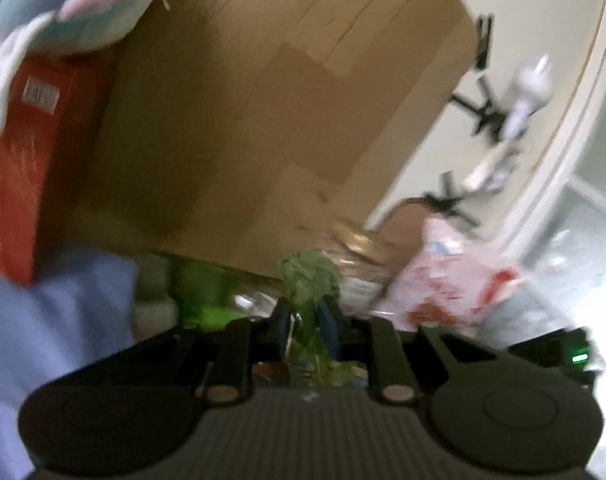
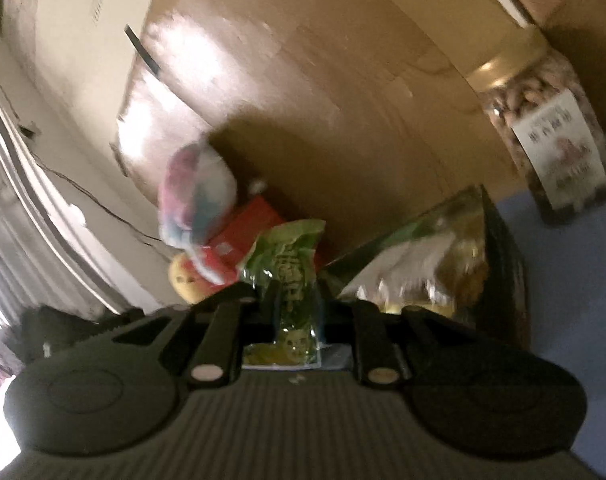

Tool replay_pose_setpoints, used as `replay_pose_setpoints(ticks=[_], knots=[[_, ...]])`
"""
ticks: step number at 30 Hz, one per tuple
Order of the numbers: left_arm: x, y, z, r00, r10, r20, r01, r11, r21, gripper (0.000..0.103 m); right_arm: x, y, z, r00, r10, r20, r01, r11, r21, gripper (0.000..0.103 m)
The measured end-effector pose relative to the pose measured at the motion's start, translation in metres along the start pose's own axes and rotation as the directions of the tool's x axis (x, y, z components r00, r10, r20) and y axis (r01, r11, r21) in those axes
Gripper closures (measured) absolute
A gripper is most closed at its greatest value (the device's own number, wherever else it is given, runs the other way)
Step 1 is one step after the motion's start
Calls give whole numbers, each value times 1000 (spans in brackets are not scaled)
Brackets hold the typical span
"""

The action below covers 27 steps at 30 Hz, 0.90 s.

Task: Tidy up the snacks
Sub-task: 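Lift the green bag into the black box and open the left gripper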

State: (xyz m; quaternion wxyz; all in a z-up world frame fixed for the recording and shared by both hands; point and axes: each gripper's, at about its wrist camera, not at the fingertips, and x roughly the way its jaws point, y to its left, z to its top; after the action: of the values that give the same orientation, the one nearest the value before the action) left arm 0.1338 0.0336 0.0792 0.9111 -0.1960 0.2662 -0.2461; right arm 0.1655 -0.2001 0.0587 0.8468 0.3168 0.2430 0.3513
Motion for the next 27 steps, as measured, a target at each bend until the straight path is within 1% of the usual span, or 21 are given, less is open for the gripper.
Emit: replay_pose_setpoints(ticks=[2, 3, 4, 5, 6, 8, 10, 11, 13, 15, 16, 17, 18, 20, 21, 22, 23, 24, 27], knots=[[17, 4, 3, 997, 74, -19, -74, 997, 29, 76, 15, 1, 1, 999, -51, -7, 51, 997, -60, 79], [23, 5, 3, 993, 113, -25, -112, 993, 48, 78, 18, 1, 1, 998, -67, -4, 66, 994, -87, 79], [28, 4, 3, 986, 163, -23, -161, 984, 79, 79, 17, 0, 1, 997, -75, 8, 75, 991, -109, 78], [31, 3, 3, 978, 206, -13, -203, 974, 104, 77, 11, -4, 2, 996, -82, 29, 85, 989, -123, 78], [31, 3, 2, 972, 233, -3, -231, 965, 123, 76, 4, -7, 1, 995, -87, 50, 92, 987, -128, 77], [30, 3, -1, 972, 233, 4, -232, 964, 129, 75, -10, -10, 1, 990, -104, 92, 117, 983, -143, 77], [26, 2, -5, 972, 233, 9, -233, 964, 128, 72, -21, -13, 0, 983, -148, 114, 165, 972, -167, 77], [23, 2, -8, 972, 233, 17, -233, 963, 133, 70, -24, -15, -2, 979, -171, 111, 189, 965, -180, 77], [19, -4, -13, 971, 238, 30, -240, 959, 148, 65, -23, -18, -5, 976, -197, 90, 212, 955, -209, 78], [15, -10, -19, 968, 248, 32, -250, 954, 166, 64, -12, -20, -6, 971, -236, 46, 240, 943, -229, 78], [13, -15, -21, 967, 255, 29, -256, 951, 176, 62, -4, -23, -5, 972, -236, 5, 232, 950, -210, 81], [10, -18, -24, 965, 262, 26, -262, 947, 185, 61, 1, -26, -5, 979, -204, -19, 198, 964, -178, 83], [8, -22, -25, 962, 272, 24, -271, 942, 197, 60, 6, -26, -6, 985, -169, -41, 161, 974, -158, 82], [0, -32, -30, 953, 301, 30, -299, 926, 229, 54, 14, -17, -10, 987, -149, -68, 134, 973, -189, 79], [-6, -37, -33, 948, 317, 38, -316, 917, 242, 51, 14, -13, -12, 986, -153, -61, 138, 970, -200, 78], [-11, -41, -34, 944, 327, 46, -328, 911, 250, 46, 12, -9, -15, 987, -151, -48, 139, 969, -203, 78], [-19, -44, -38, 940, 336, 58, -340, 904, 258, 43, 6, -6, -17, 990, -138, -35, 128, 971, -202, 78], [-26, -47, -42, 937, 343, 68, -348, 899, 265, 41, -2, -3, -20, 991, -129, -21, 122, 972, -199, 78], [-43, -54, -53, 931, 357, 74, -364, 891, 273, 32, -28, 3, -33, 990, -138, 17, 139, 972, -188, 77]])
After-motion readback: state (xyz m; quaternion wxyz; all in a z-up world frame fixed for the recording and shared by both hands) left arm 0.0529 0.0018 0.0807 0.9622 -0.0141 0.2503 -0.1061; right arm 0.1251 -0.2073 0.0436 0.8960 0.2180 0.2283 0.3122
